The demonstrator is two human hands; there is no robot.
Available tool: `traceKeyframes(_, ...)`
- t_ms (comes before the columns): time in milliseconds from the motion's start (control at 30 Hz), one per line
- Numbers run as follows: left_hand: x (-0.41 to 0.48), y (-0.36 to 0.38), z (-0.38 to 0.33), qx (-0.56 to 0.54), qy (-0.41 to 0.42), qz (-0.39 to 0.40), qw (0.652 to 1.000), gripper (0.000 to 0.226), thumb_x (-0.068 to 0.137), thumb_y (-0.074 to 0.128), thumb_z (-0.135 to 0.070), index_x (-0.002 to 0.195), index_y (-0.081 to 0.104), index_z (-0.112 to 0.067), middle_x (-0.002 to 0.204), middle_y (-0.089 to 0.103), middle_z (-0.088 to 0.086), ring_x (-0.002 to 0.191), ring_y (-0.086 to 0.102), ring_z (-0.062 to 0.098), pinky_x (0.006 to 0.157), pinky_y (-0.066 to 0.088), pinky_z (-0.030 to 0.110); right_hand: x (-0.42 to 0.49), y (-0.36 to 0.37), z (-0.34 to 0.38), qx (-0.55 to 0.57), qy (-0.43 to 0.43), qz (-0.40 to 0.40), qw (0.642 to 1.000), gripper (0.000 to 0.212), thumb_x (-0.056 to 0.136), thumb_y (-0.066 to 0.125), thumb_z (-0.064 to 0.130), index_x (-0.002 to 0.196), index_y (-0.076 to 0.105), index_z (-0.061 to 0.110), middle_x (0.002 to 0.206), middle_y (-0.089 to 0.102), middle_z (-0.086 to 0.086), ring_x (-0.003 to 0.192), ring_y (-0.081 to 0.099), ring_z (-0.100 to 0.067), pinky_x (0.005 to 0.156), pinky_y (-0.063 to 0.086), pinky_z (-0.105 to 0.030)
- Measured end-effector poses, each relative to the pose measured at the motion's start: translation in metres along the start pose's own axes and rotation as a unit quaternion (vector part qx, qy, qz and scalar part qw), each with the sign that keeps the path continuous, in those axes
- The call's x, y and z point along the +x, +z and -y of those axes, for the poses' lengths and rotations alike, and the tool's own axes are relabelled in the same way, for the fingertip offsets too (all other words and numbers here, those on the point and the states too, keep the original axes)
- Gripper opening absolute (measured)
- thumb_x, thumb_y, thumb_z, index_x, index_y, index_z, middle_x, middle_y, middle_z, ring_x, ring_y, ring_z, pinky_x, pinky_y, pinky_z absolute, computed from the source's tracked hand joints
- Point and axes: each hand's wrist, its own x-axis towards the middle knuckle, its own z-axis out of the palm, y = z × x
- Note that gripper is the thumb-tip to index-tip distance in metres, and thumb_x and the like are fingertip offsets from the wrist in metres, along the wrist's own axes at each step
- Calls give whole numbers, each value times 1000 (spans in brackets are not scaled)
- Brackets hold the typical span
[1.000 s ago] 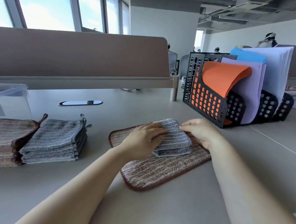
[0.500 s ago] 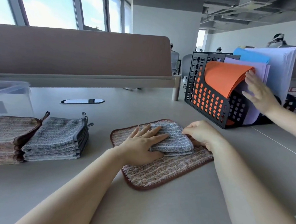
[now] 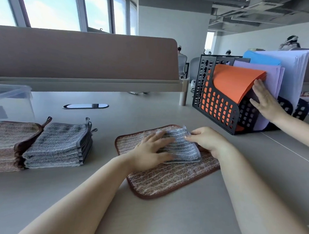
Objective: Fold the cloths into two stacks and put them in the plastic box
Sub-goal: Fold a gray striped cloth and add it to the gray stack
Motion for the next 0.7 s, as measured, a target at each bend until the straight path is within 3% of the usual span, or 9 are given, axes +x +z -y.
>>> traceKeyframes(67,0,-6,-1,-143,-26,-83,986,76,76,50,-70,143,22,-48,159,11,-10,146,12,18,117,18,48,-2,-1,5,61,-9,24,998,17,85,67,16,100,68,9,105,70,-12,107,62,-29,93,45,-37)
traceKeyframes(133,0,-11,0,-266,-59,-150,950,84,77,54,-68,147,22,-33,153,28,-2,135,35,17,109,32,35,-5,-2,10,163,-17,44,986,11,85,66,14,97,67,14,104,68,-13,104,61,-30,95,45,-42)
traceKeyframes(233,2,-18,6,-420,-82,-149,891,102,62,60,-73,142,36,-16,141,48,3,119,54,18,104,41,32,-8,-3,15,260,-49,61,962,13,86,63,14,98,67,17,109,60,-16,113,53,-34,106,34,-49)
traceKeyframes(333,3,-21,6,-558,-75,-137,815,59,81,59,-52,121,56,-8,116,66,8,101,66,22,90,52,35,-13,-1,19,297,-66,85,949,15,88,59,15,102,65,15,109,57,-14,108,52,-29,103,35,-46)
traceKeyframes(367,2,-22,4,-569,-67,-141,807,46,88,55,-44,116,59,-7,110,68,7,95,67,20,82,53,33,-14,0,20,304,-69,87,946,14,89,59,16,102,64,14,107,56,-13,106,51,-27,100,38,-44)
traceKeyframes(433,2,-22,1,-567,-56,-158,807,41,94,50,-37,116,58,-4,104,68,6,91,67,18,78,54,33,-17,4,23,322,-79,80,940,10,89,58,17,97,63,14,99,57,-8,101,50,-21,86,41,-34)
traceKeyframes(533,3,-21,-3,-560,-64,-189,804,44,95,50,-39,121,54,-4,107,66,10,99,64,24,93,52,44,-15,12,27,317,-97,27,943,7,89,60,21,90,64,15,93,62,1,95,54,-14,78,40,-23)
traceKeyframes(633,4,-20,-4,-550,-75,-234,798,35,96,48,-40,111,54,-10,105,64,12,96,64,28,88,53,49,-13,20,27,298,-112,-9,948,8,86,64,27,82,66,20,84,66,4,87,58,-13,80,42,-28)
traceKeyframes(700,5,-19,-5,-512,-74,-271,812,32,96,46,-41,103,52,-10,99,62,14,92,62,30,86,50,57,-11,24,25,273,-128,-30,953,10,86,65,29,82,68,20,80,66,5,84,59,-13,78,42,-27)
